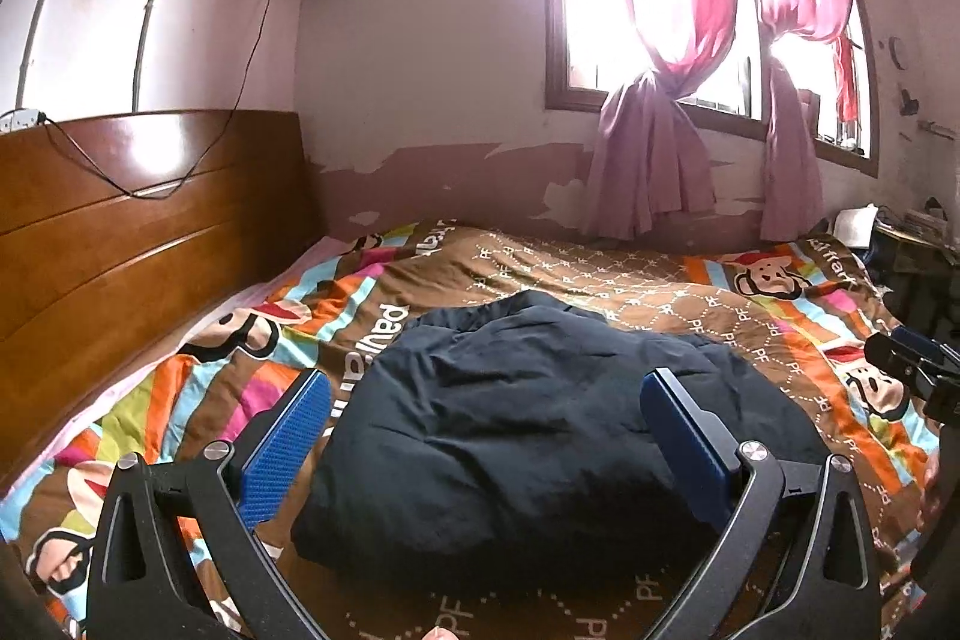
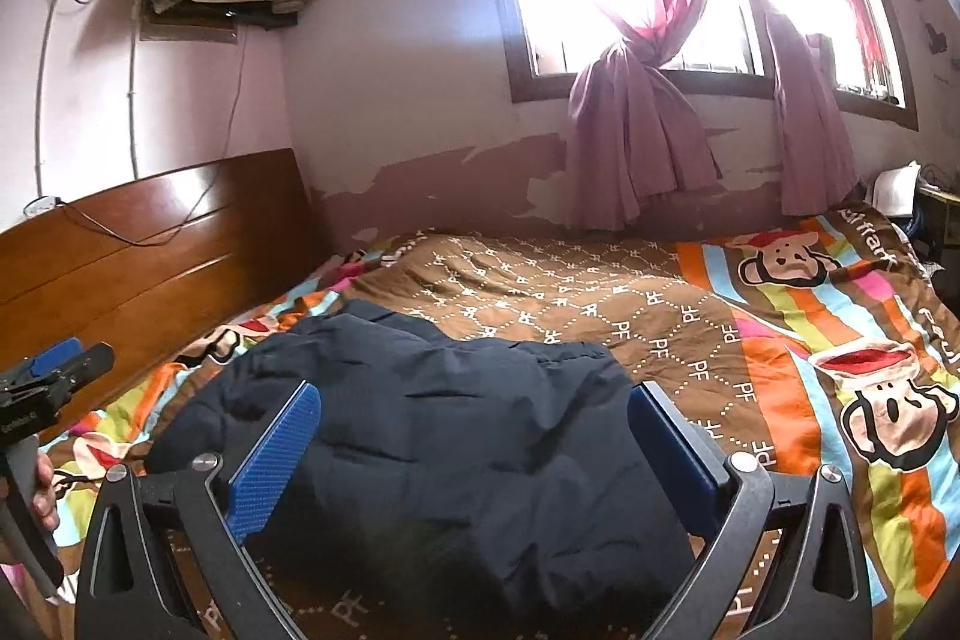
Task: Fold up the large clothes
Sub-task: 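Pull both open grippers back from the folded jacket bundle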
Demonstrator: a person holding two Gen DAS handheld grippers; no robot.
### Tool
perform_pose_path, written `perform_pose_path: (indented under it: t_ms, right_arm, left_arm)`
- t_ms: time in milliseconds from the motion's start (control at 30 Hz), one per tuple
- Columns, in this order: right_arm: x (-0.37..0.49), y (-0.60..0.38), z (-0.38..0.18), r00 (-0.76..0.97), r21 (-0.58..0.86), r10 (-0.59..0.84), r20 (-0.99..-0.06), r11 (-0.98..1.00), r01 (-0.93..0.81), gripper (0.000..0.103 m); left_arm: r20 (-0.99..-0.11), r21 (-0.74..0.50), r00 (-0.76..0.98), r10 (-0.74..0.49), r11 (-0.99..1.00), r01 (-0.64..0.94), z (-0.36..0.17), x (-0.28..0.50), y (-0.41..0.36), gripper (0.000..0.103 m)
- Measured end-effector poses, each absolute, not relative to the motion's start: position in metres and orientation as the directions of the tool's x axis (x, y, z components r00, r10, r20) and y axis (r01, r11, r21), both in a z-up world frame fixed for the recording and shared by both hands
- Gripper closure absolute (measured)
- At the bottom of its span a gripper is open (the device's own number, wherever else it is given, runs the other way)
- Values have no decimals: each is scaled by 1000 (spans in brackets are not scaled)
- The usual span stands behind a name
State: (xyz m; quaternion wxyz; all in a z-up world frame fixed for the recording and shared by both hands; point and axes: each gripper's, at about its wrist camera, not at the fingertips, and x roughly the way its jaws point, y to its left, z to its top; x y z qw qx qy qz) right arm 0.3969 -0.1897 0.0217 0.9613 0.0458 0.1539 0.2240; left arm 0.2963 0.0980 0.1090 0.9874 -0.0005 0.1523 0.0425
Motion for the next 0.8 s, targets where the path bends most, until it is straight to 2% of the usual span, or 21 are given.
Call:
perform_pose_path:
  t_ms: [500, 800]
  right_arm:
    - [315, -180, 34, 847, 109, 489, -207, 872, -477, 0]
    - [286, -165, -1, 792, 96, 549, -267, 833, -545, 0]
  left_arm:
    - [-288, 15, 953, 94, 995, -94, 99, 235, 81, 2]
    - [-337, 35, 937, 88, 996, -81, 59, 210, 81, 2]
